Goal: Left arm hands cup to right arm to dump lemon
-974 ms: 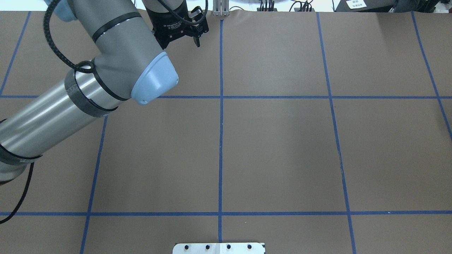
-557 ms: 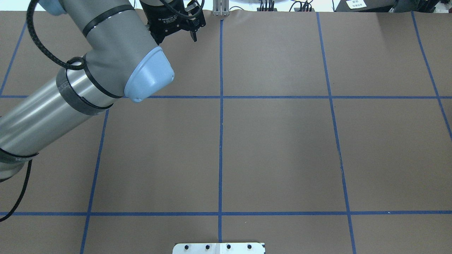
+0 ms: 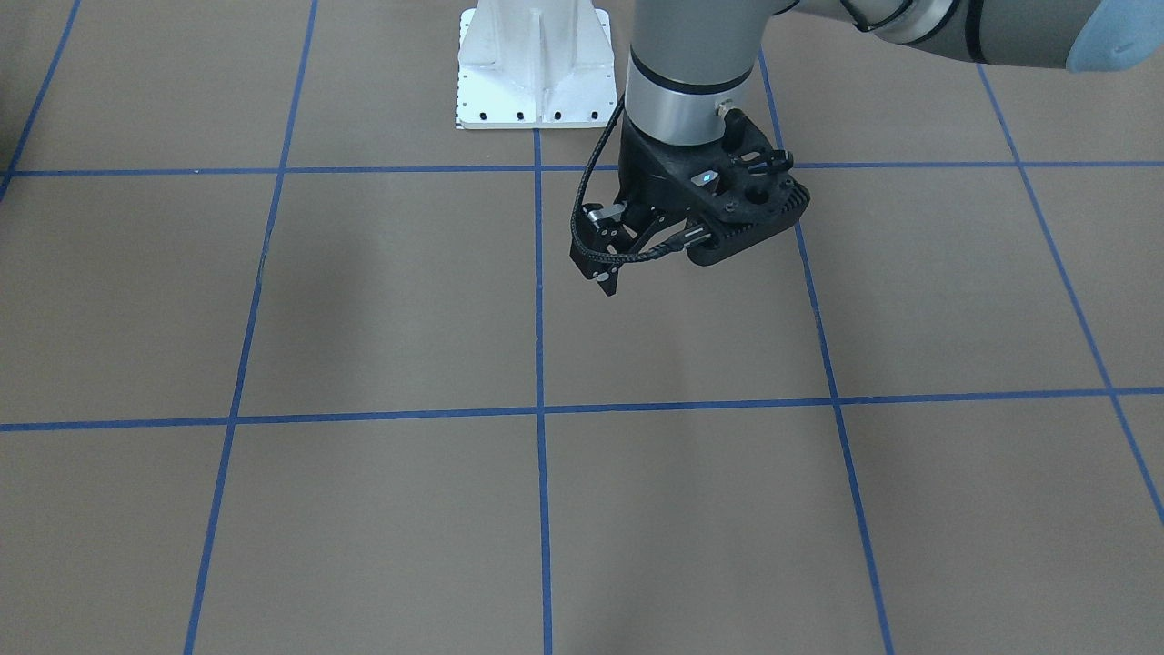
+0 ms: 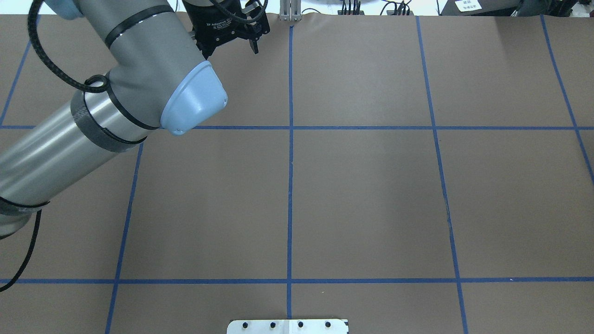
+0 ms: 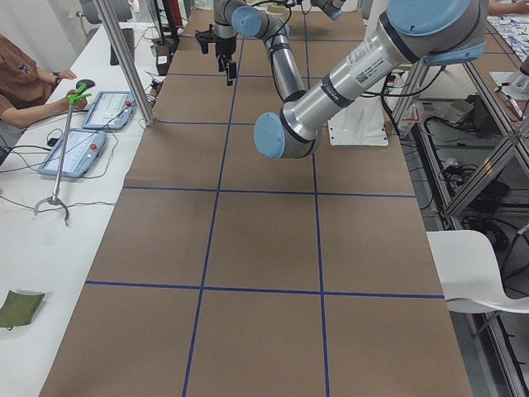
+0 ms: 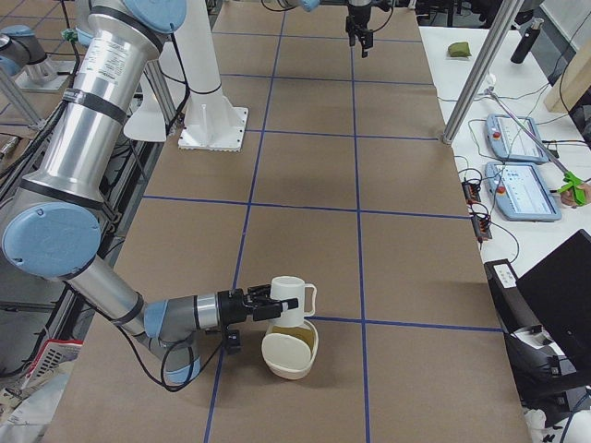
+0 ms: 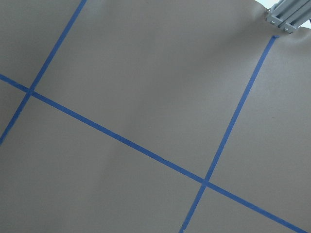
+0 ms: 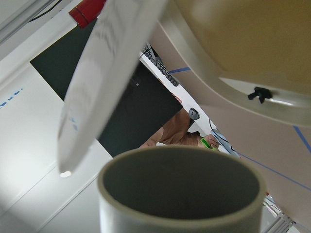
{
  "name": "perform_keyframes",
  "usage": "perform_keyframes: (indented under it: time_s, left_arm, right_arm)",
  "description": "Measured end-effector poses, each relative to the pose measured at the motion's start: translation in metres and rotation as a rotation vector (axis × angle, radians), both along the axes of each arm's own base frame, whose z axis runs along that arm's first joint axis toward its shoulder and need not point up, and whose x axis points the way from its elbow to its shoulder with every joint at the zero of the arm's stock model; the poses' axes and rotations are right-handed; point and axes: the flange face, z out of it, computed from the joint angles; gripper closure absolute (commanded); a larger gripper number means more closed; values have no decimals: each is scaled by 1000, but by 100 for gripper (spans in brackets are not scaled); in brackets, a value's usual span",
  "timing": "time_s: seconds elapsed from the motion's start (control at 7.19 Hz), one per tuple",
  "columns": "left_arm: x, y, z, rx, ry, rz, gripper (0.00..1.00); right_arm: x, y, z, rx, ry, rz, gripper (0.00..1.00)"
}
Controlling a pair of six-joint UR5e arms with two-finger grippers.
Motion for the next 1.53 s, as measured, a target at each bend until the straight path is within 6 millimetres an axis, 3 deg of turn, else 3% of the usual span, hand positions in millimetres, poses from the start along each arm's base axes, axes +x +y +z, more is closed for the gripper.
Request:
perform_keyframes:
  time_s: [0.14,0.56,0.97,1.25,1.53]
  left_arm:
    - [1,1,0,0,1,3,0]
    - [4,3,0,-1,1,8,0]
    - [8,-2,6,10,-14,32,0]
    - [16,-15,20,17,-46,72,0]
    - [20,-21,29,25,-55,126,0]
  right_arm:
    - [-21,-15,-16,-4,56,-20,66]
    - [-96,-75,-95,27,405,-25,66]
    - [-197,-157,-210,127,897,-15,66]
    - [-283,-197,-285,209,1223,-22,66]
    - [-407,-206,-378,233,1503,-26,66]
